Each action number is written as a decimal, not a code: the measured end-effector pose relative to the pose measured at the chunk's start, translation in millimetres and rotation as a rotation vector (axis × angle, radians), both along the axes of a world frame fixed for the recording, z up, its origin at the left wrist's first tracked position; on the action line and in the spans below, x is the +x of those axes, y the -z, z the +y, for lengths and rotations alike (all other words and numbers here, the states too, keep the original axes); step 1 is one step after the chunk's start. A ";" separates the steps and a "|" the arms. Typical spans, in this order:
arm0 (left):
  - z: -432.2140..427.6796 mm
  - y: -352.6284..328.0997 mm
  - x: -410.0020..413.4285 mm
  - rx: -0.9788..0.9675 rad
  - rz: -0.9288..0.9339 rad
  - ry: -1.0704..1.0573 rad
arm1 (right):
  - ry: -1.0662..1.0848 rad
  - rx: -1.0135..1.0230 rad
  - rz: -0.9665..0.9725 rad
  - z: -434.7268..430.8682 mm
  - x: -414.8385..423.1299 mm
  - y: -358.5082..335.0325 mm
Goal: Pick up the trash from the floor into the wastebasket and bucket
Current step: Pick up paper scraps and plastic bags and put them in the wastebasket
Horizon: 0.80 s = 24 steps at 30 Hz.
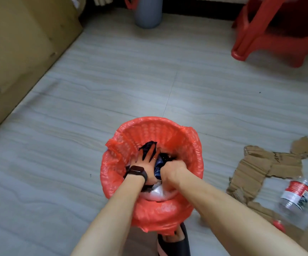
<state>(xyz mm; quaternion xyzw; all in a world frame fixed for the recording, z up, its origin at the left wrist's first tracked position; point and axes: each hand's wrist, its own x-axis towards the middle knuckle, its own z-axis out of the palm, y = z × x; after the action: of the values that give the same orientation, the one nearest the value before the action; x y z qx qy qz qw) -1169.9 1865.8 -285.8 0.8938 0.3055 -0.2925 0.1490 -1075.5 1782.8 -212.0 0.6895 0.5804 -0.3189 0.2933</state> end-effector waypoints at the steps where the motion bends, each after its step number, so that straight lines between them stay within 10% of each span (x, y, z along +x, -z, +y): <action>1: 2.7 -11.2 -2.1 -0.045 0.022 -0.026 | 0.017 0.060 0.032 -5.6 -0.2 -16.2; 11: -33.0 -181.5 36.4 0.046 -0.265 0.100 | 0.336 0.735 0.266 -113.9 27.5 -145.6; 24: -239.7 -239.7 167.0 0.002 -0.237 0.551 | 0.844 0.736 -0.053 -380.4 156.7 -214.4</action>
<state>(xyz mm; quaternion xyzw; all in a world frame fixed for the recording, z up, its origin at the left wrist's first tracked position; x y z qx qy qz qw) -1002.9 1626.1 -46.1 0.9711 0.0323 -0.2154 0.0976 -918.8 1402.4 2.4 0.9267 0.3196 -0.1675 -0.1054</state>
